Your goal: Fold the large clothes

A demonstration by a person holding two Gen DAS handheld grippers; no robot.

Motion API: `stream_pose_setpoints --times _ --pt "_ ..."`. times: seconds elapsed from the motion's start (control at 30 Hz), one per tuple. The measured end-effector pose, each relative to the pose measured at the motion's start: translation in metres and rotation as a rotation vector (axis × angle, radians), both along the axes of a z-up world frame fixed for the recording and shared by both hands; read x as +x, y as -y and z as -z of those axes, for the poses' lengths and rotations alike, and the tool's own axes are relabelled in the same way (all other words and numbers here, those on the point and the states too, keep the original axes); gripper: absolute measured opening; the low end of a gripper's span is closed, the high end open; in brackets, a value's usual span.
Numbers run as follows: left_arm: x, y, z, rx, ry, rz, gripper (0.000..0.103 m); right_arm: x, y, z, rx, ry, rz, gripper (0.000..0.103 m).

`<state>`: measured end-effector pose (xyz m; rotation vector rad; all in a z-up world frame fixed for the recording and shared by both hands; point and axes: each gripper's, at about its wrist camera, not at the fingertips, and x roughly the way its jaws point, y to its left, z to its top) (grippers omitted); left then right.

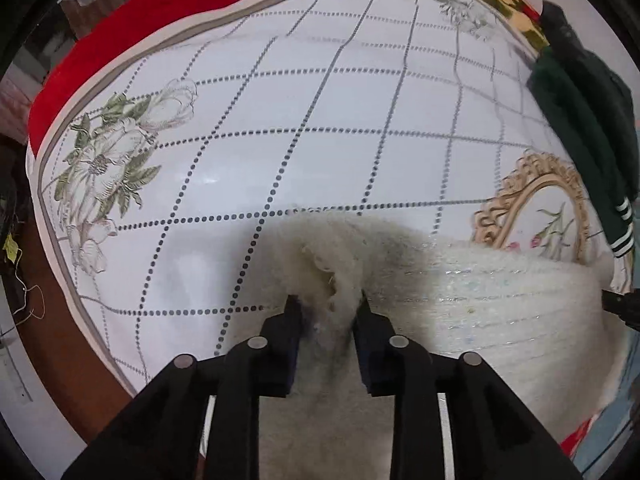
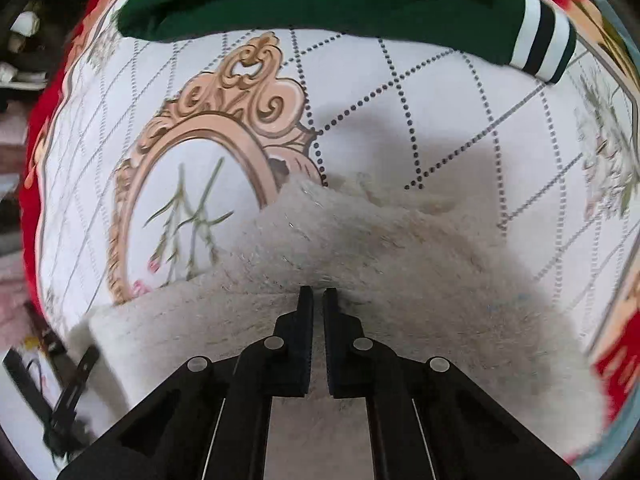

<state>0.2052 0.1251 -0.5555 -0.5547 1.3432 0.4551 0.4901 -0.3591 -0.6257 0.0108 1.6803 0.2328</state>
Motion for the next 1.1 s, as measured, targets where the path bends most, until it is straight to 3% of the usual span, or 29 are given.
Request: stream_pose_setpoints --times 0.03,0.07,0.1,0.13,0.17,0.23,0.33,0.4,0.47,0.57,0.67,0.77,0.83,0.9,1.0,1.1 --pt "0.0 0.0 -0.007 0.004 0.012 -0.001 0.031 0.0 0.004 -0.015 0.02 0.015 -0.009 0.008" --pt "-0.002 0.001 -0.016 0.012 0.031 -0.005 0.046 -0.003 0.008 -0.032 0.045 0.046 -0.011 0.01" --pt "-0.003 0.001 -0.023 0.012 0.05 -0.009 0.071 -0.01 0.013 -0.05 0.066 0.073 -0.01 0.019" --pt "-0.005 0.001 -0.03 0.01 0.071 -0.016 0.084 -0.014 0.015 -0.058 0.078 0.08 -0.014 0.027" --pt "-0.008 0.002 -0.037 0.011 0.089 -0.024 0.092 -0.022 0.015 -0.065 0.099 0.078 -0.027 0.029" --pt "-0.01 0.005 -0.045 0.021 0.101 -0.037 0.092 -0.038 0.01 -0.059 0.115 0.019 -0.07 0.029" --pt "-0.014 0.008 -0.043 0.023 0.086 -0.056 0.093 -0.057 -0.013 -0.007 0.067 -0.119 -0.167 0.028" --pt "-0.018 0.012 -0.041 0.031 0.061 -0.061 0.093 -0.062 -0.024 0.024 -0.004 -0.122 -0.212 0.028" --pt "-0.024 0.019 -0.038 0.034 0.041 -0.059 0.093 -0.056 -0.031 0.043 -0.032 -0.129 -0.173 0.028" --pt "-0.021 0.037 -0.04 0.028 0.037 -0.041 0.093 -0.054 -0.04 0.042 -0.079 -0.152 -0.213 0.028" --pt "-0.019 0.054 -0.051 0.016 0.055 -0.028 0.093 -0.049 -0.027 0.023 -0.028 -0.21 -0.145 0.028" --pt "-0.022 0.071 -0.053 0.049 0.071 0.028 0.093 -0.045 -0.009 -0.027 0.08 -0.125 -0.073 0.028" --pt "-0.019 0.075 -0.042 0.033 0.053 0.049 0.093 -0.042 -0.003 -0.04 0.109 -0.084 -0.029 0.028" --pt "-0.017 0.074 -0.029 0.004 0.041 0.029 0.093 -0.037 -0.006 -0.032 0.124 -0.055 -0.016 0.028" --pt "-0.015 0.071 -0.019 0.013 0.021 0.028 0.093 -0.028 -0.02 0.019 0.045 -0.02 -0.037 0.027" --pt "-0.026 0.061 -0.023 0.001 0.04 0.004 0.093 -0.018 -0.031 0.007 0.001 -0.045 -0.029 0.028"
